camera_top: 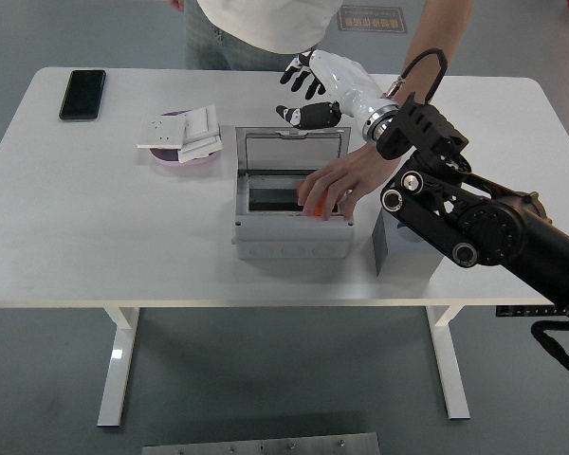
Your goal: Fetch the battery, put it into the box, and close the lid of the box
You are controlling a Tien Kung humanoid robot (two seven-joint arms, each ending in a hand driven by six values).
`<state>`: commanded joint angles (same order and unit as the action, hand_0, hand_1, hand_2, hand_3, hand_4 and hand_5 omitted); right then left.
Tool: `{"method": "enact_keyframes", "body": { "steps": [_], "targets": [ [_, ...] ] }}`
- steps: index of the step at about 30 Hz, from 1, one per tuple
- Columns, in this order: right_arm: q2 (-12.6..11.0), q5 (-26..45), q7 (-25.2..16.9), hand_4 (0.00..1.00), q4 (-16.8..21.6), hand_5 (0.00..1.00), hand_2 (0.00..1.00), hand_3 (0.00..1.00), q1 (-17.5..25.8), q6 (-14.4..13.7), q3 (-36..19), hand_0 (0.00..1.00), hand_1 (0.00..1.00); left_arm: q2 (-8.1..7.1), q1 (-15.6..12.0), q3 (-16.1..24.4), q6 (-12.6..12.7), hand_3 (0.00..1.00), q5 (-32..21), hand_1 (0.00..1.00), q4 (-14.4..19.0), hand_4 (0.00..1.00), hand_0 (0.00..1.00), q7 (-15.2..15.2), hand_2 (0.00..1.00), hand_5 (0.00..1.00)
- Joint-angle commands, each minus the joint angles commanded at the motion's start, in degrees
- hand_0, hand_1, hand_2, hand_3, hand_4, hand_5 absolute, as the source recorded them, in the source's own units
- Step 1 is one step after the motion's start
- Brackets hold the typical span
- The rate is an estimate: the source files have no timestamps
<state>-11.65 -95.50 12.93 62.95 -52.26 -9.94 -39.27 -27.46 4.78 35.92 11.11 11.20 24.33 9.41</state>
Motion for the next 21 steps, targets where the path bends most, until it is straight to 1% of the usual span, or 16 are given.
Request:
{"method": "enact_keyframes", "body": {
  "steps": [1, 6, 7, 12, 13, 18, 19, 21],
  "targets": [
    [0.03, 0.57, -0.06, 0.842, -0.07, 0.731, 0.603, 0.613, 0.02, -0.03, -0.09, 0.634, 0.570, -0.01, 0.03, 0.01, 0.02, 0.598, 0.03, 0.754, 0.00, 0.741, 0.588, 0.01, 0.692, 0.247],
    [0.34, 3.02, -0.22, 0.842, -0.61, 0.731, 0.603, 0.613, 0.17, -0.39, -0.54, 0.634, 0.570, -0.07, 0.13, 0.11, 0.07, 0.598, 0.24, 0.754, 0.02, 0.741, 0.588, 0.10, 0.692, 0.247],
    [0.43, 3.34, -0.25, 0.900, -0.73, 0.998, 0.691, 0.653, 0.21, -0.46, -0.60, 0.776, 0.703, -0.08, 0.16, 0.13, 0.08, 0.599, 0.28, 0.753, 0.02, 0.741, 0.588, 0.10, 0.692, 0.246],
    [1.00, 4.49, -0.35, 0.900, -1.36, 0.998, 0.691, 0.653, 0.35, -0.77, -0.87, 0.776, 0.703, -0.08, 0.36, 0.24, 0.08, 0.599, 0.54, 0.753, 0.02, 0.741, 0.588, 0.19, 0.692, 0.246],
    [1.13, 4.69, -0.36, 0.896, -1.51, 0.998, 0.736, 0.697, 0.36, -0.82, -0.90, 0.839, 0.744, -0.08, 0.40, 0.26, 0.07, 0.598, 0.59, 0.753, 0.02, 0.737, 0.586, 0.21, 0.686, 0.245],
    [1.96, 6.29, -0.54, 0.896, -2.50, 0.998, 0.736, 0.697, 0.51, -1.20, -0.94, 0.839, 0.744, -0.13, 0.63, 0.44, 0.08, 0.598, 0.98, 0.753, 0.04, 0.737, 0.586, 0.39, 0.686, 0.245],
    [2.11, 6.63, -0.58, 0.898, -2.71, 0.998, 0.760, 0.765, 0.55, -1.26, -0.94, 0.899, 0.768, -0.13, 0.68, 0.47, 0.07, 0.598, 1.07, 0.753, 0.04, 0.734, 0.586, 0.43, 0.682, 0.243],
    [2.50, 7.40, -0.68, 0.898, -3.28, 0.998, 0.760, 0.765, 0.70, -1.46, -0.92, 0.899, 0.768, -0.13, 0.83, 0.52, 0.05, 0.598, 1.22, 0.753, 0.04, 0.734, 0.586, 0.46, 0.682, 0.243]
  ]
}}
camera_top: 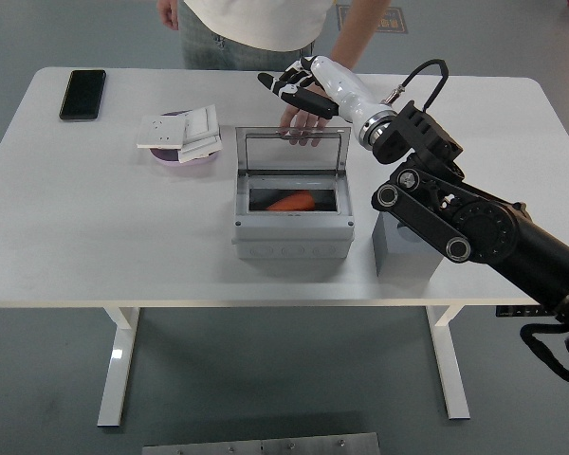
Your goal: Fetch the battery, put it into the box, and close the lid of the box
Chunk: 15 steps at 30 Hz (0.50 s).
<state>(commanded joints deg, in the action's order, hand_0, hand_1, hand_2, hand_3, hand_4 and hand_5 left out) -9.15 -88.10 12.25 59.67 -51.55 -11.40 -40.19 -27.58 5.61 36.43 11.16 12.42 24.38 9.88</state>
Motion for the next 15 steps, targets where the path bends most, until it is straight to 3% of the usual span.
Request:
{"method": "enact_keyframes", "body": {
  "steps": [15],
  "targets": [
    [2.13, 3.80, -2.01, 0.898, -5.70, 0.998, 0.766, 0.787, 1.55, -1.26, 1.44, 0.922, 0.780, -0.07, 0.46, 0.25, -0.08, 0.597, 0.74, 0.753, 0.05, 0.729, 0.587, 0.25, 0.671, 0.240]
  ]
}}
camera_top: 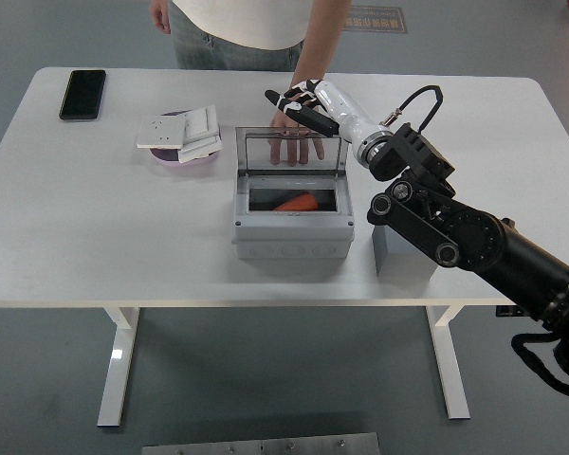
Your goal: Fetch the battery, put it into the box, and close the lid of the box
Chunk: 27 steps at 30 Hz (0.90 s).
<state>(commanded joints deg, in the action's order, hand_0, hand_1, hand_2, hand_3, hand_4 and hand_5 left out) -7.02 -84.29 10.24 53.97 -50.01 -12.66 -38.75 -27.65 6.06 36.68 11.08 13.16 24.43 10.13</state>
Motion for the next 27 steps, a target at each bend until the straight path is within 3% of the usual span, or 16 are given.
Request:
{"method": "enact_keyframes", "body": {
  "steps": [12, 27],
  "targets": [
    [-0.30, -0.45, 0.57, 0.900, 0.98, 0.998, 0.763, 0.788, 0.40, 0.13, 1.40, 0.923, 0.782, 0.05, -0.38, -0.40, 0.08, 0.597, -0.65, 0.753, -0.01, 0.727, 0.587, -0.41, 0.668, 0.240],
    [-3.21, -1.14, 4.50, 0.903, 7.49, 0.998, 0.755, 0.784, 1.78, 2.14, 3.28, 0.877, 0.753, 0.21, -1.07, -1.44, 0.34, 0.598, -2.68, 0.754, -0.05, 0.725, 0.588, -1.46, 0.662, 0.240]
  ]
}}
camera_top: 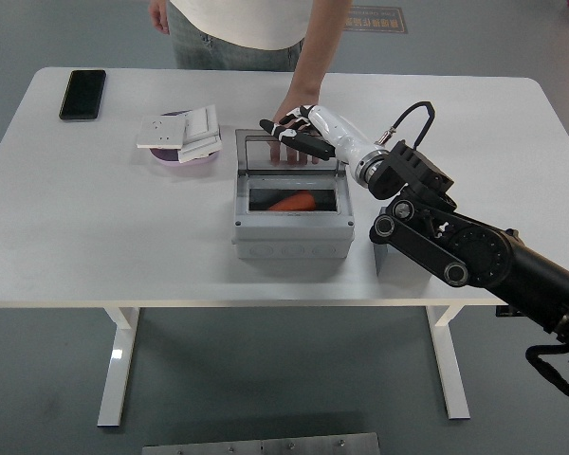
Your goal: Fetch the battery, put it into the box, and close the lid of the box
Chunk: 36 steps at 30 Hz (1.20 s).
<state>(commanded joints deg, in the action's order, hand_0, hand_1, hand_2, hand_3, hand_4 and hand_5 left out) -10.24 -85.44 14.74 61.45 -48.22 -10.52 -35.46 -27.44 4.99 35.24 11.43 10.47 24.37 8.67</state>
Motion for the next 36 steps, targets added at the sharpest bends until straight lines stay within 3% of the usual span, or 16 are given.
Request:
{"method": "enact_keyframes", "body": {
  "steps": [9, 10, 15, 16, 33, 36],
  "targets": [
    [-1.12, -2.89, 2.36, 0.904, 3.64, 0.998, 0.724, 0.764, -0.02, 0.09, 0.05, 0.838, 0.716, 0.05, -0.33, -0.15, 0.21, 0.598, -0.42, 0.753, 0.02, 0.725, 0.588, -0.19, 0.661, 0.240],
    [-1.25, -3.22, 2.59, 0.904, 4.10, 0.998, 0.706, 0.751, -0.02, 0.14, 0.05, 0.748, 0.686, 0.04, -0.35, -0.15, 0.23, 0.597, -0.43, 0.753, 0.02, 0.724, 0.587, -0.19, 0.661, 0.241],
    [-1.74, -4.31, 4.02, 0.904, 6.29, 0.998, 0.706, 0.751, 0.04, 1.02, 0.04, 0.748, 0.686, -0.05, -0.34, -0.18, 0.35, 0.597, -0.50, 0.753, 0.01, 0.724, 0.587, -0.26, 0.661, 0.241],
    [-1.79, -4.26, 4.30, 0.905, 6.54, 0.998, 0.654, 0.717, 0.07, 1.36, 0.07, 0.651, 0.637, -0.06, -0.31, -0.18, 0.35, 0.597, -0.52, 0.754, 0.00, 0.723, 0.588, -0.28, 0.660, 0.241],
    [-2.18, -3.32, 4.17, 0.914, 4.85, 0.998, 0.616, 0.698, -0.12, 1.71, -0.40, 0.621, 0.609, -0.22, -0.03, 0.04, 0.44, 0.597, -0.23, 0.754, 0.02, 0.722, 0.587, -0.18, 0.660, 0.241],
    [-2.09, -3.57, 4.64, 0.912, 5.04, 0.998, 0.627, 0.716, -0.12, 2.08, -0.27, 0.657, 0.635, -0.26, 0.08, -0.03, 0.46, 0.597, -0.35, 0.754, -0.01, 0.723, 0.587, -0.27, 0.660, 0.243]
  ]
}}
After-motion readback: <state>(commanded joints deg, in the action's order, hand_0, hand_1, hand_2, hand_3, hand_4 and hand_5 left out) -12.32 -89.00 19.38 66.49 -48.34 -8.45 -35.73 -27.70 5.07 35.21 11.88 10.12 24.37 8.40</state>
